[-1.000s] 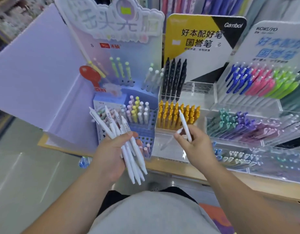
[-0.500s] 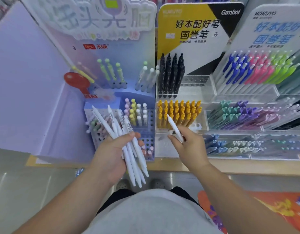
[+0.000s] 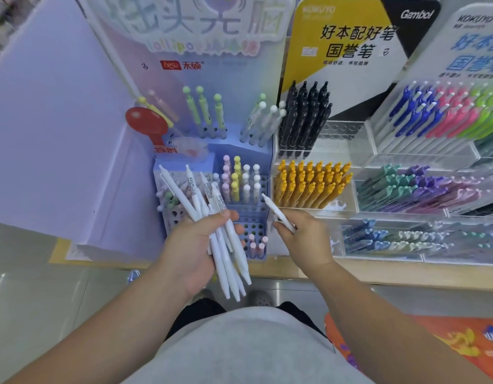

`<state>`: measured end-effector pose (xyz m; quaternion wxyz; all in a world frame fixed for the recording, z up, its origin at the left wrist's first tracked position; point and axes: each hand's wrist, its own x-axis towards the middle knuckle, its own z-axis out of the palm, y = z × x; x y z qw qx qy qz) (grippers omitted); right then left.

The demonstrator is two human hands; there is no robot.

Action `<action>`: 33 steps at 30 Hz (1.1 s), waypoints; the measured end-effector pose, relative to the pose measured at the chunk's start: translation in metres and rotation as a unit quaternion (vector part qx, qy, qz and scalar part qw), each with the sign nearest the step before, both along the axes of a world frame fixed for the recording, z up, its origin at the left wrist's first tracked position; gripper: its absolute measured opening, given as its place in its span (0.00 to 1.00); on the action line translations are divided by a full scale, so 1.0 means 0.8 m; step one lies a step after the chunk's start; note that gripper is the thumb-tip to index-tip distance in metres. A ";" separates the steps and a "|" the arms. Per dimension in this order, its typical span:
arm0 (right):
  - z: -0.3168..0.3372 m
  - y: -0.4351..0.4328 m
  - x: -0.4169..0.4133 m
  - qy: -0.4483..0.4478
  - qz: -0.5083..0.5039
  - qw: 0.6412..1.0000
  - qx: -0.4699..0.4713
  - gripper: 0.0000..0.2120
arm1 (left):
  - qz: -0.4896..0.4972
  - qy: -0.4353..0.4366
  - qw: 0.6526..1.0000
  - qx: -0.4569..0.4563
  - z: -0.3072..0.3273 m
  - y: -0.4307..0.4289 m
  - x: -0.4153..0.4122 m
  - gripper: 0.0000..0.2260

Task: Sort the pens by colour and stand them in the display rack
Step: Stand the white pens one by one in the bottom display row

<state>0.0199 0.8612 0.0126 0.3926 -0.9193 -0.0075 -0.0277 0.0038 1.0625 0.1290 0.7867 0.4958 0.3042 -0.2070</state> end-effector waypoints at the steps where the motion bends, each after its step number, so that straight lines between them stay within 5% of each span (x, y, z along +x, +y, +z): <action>1: -0.001 0.000 0.000 0.002 -0.003 1.000 0.001 0.08 | 0.001 0.001 1.000 0.002 0.001 0.000 -0.001 0.07; 9: 0.001 -0.003 -0.004 0.013 -0.002 1.000 0.020 0.10 | 0.020 -0.008 1.000 0.013 0.004 -0.008 -0.003 0.06; 21: 0.042 -0.034 -0.039 0.088 -0.027 0.974 0.207 0.04 | 0.007 -0.015 1.000 0.004 0.003 -0.015 -0.004 0.06; 33: 0.044 -0.029 -0.023 0.087 -0.023 0.976 0.197 0.09 | 0.028 -0.004 1.000 -0.011 -0.005 -0.014 -0.012 0.10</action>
